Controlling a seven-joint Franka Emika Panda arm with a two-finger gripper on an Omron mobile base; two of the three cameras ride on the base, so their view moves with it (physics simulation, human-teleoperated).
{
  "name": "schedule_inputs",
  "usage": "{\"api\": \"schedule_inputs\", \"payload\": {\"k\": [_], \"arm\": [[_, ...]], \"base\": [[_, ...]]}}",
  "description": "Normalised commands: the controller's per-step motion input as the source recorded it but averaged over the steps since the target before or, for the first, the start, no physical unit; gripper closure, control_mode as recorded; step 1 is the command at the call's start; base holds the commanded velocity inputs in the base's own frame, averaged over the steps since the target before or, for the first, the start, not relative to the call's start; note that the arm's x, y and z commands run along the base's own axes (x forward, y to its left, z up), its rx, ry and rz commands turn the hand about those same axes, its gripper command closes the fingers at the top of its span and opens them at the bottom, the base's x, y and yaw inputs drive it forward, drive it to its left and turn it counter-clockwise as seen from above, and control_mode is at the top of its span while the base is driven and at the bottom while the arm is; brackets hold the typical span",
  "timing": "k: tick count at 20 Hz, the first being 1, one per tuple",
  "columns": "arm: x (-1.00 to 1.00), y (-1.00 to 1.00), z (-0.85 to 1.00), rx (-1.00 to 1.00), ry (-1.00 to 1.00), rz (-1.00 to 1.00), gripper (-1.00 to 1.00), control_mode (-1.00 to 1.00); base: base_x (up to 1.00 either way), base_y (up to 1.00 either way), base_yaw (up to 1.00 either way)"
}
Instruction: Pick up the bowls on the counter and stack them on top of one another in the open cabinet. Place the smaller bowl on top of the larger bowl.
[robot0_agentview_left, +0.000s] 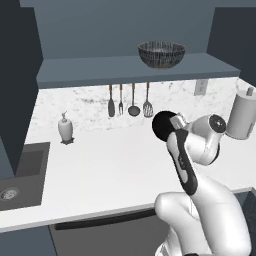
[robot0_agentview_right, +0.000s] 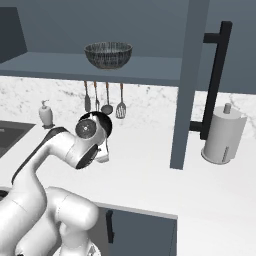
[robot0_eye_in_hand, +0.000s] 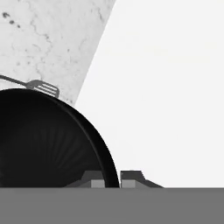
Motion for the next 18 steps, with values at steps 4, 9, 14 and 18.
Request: {"api": "schedule_inputs", "payload": {"k": [4, 9, 14, 18], "arm": [[-0.67, 0.00, 1.00, 0.12, 0.00, -0.07, 1.00, -1.00], [-0.65, -0.01, 1.00, 0.13, -0.04, -0.01, 1.00, -1.00], [-0.37, 0.00, 1.00, 0.06, -0.26, -0.04, 1.00, -1.00], [-0.24, 0.00, 1.00, 0.04, -0.11, -0.05, 1.00, -1.00]], "base": [[0.00, 0.00, 0.00], [0.00, 0.00, 0.00], [0.00, 0.00, 0.00], [0.00, 0.00, 0.00]]}}
